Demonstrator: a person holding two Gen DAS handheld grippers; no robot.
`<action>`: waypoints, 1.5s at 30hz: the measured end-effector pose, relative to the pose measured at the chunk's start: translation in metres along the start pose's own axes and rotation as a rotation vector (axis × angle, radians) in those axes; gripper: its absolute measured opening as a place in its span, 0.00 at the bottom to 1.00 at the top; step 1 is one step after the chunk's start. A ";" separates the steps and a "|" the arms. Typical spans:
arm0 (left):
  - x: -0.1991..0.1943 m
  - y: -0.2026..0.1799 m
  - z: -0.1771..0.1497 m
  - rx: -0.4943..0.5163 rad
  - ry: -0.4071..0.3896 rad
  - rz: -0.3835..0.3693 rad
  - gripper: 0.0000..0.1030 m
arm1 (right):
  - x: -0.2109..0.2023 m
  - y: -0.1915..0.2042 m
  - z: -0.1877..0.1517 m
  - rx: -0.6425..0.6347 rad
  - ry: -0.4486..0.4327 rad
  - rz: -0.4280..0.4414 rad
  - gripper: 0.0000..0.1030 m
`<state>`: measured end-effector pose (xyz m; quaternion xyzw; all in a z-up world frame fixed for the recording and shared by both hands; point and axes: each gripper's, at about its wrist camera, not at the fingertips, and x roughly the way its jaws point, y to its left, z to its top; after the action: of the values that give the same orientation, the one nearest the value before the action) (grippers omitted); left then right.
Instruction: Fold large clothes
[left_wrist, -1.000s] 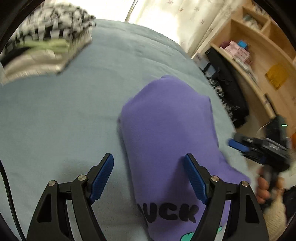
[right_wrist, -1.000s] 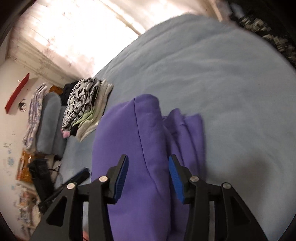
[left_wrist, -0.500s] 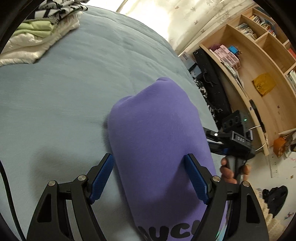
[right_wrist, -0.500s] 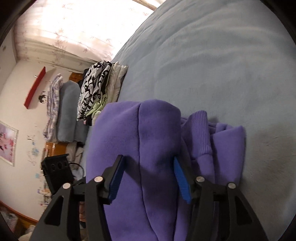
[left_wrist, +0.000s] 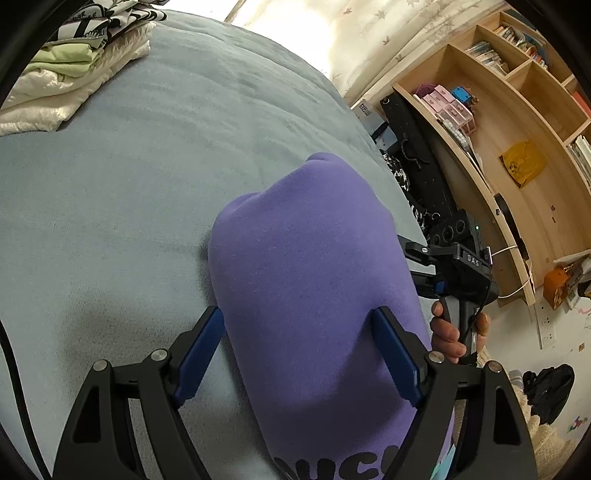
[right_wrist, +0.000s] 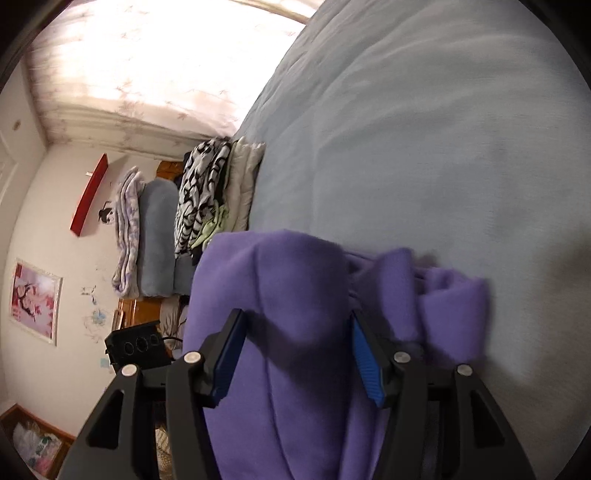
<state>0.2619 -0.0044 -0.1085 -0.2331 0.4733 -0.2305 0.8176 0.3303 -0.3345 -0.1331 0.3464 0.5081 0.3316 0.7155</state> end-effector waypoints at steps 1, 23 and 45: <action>-0.001 0.000 0.000 -0.001 0.000 0.002 0.79 | 0.006 0.005 0.001 -0.020 0.009 -0.021 0.57; 0.068 -0.138 -0.023 0.479 -0.028 0.529 0.83 | -0.079 0.026 -0.049 -0.053 -0.293 -0.500 0.12; -0.009 -0.131 -0.067 0.339 -0.051 0.473 0.84 | -0.119 0.028 -0.173 0.078 -0.157 -0.372 0.50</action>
<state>0.1782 -0.1130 -0.0532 0.0179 0.4488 -0.1032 0.8875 0.1296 -0.3902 -0.0930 0.2987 0.5185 0.1457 0.7878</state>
